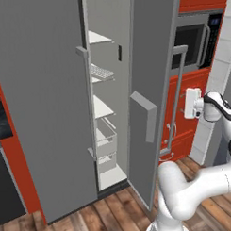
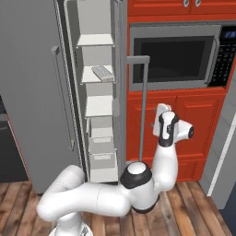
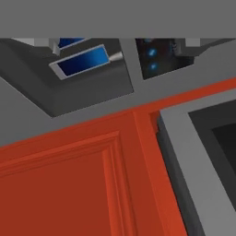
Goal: The ice cube tray has been filled with water. Take the tray and place it in the freezer to make ice. Close the freezer door after placing the tray.
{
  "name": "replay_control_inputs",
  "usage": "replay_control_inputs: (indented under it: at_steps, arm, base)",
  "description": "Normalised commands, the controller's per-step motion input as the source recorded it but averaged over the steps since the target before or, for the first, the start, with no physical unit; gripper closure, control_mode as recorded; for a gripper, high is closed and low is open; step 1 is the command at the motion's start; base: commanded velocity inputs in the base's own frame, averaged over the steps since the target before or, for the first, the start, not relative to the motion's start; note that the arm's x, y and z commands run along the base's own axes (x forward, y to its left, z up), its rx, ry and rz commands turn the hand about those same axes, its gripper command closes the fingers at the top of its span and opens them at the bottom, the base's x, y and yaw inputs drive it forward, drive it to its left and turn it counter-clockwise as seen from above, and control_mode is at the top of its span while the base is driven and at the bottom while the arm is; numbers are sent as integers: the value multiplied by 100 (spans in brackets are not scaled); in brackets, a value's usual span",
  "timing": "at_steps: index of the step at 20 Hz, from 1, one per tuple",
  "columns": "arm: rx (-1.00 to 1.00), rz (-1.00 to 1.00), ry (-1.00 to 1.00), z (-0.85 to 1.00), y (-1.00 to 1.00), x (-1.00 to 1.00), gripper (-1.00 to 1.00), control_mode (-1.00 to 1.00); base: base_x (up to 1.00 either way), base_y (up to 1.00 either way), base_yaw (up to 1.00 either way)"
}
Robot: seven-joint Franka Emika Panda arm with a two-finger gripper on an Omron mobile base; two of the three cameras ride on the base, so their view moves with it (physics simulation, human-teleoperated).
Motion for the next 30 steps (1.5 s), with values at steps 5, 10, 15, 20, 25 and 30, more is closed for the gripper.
replay_control_inputs:
  at_steps: [5,10,15,20,25,30]
  arm:
    - [-2,2,0,-46,23,30,-100,-100]
    - [-4,4,0,-38,41,31,-100,-100]
    - [-5,5,0,-27,56,20,-100,-100]
    - [-10,10,0,-22,76,-5,-100,-100]
    - [-12,17,-3,-23,99,-58,-100,-100]
    - [-16,21,-9,-41,100,-80,-100,-100]
  base:
    - [0,0,0]
    - [0,0,0]
    - [0,0,0]
    - [0,0,0]
    - [0,0,0]
    - [0,0,0]
